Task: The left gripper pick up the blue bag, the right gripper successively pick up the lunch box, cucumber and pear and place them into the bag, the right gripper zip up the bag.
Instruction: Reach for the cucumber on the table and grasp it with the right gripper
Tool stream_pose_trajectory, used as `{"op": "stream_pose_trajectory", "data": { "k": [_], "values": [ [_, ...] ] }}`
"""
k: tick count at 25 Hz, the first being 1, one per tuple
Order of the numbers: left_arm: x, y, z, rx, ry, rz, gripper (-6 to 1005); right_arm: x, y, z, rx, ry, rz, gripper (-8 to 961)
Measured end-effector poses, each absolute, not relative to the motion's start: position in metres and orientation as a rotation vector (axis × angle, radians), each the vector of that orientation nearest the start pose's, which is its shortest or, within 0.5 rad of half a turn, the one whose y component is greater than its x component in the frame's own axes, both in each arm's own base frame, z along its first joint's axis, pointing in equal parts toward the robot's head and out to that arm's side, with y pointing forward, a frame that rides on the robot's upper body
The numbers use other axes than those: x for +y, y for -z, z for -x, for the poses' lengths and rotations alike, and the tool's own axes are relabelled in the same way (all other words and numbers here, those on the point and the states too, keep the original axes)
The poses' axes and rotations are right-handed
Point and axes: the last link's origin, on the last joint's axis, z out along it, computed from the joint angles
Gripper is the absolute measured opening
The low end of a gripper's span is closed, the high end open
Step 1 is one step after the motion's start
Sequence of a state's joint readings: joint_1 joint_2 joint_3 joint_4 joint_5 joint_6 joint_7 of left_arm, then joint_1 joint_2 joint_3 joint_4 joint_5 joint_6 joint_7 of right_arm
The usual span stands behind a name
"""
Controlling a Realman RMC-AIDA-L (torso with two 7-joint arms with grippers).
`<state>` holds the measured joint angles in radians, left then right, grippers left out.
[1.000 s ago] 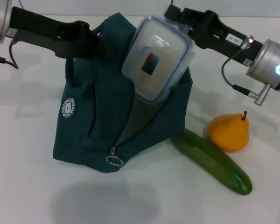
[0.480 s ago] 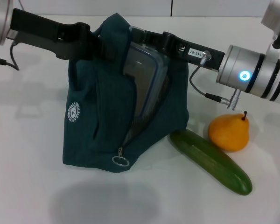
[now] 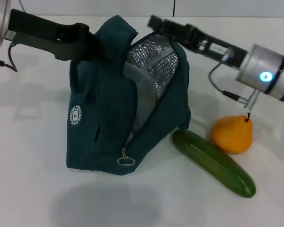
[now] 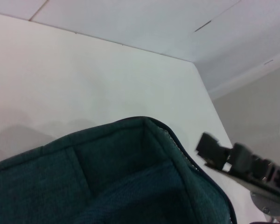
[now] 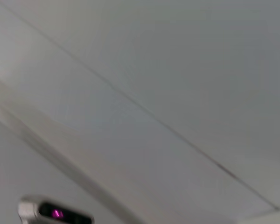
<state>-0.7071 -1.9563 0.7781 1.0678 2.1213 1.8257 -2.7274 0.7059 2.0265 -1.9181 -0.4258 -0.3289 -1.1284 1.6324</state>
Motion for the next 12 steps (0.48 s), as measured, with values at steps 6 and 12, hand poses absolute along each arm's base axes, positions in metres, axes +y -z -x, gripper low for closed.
{"op": "stream_pose_trajectory", "data": {
  "k": [6, 12],
  "values": [
    [0.369, -0.094, 0.180, -1.756, 0.429, 2.522, 41, 0.375, 0.032, -0.171, 1.267, -1.577, 2.232, 354],
    [0.366, -0.101, 0.187, -1.764, 0.450, 2.497, 41, 0.378, -0.011, -0.193, 1.059, -1.473, 2.334, 632]
  ]
}}
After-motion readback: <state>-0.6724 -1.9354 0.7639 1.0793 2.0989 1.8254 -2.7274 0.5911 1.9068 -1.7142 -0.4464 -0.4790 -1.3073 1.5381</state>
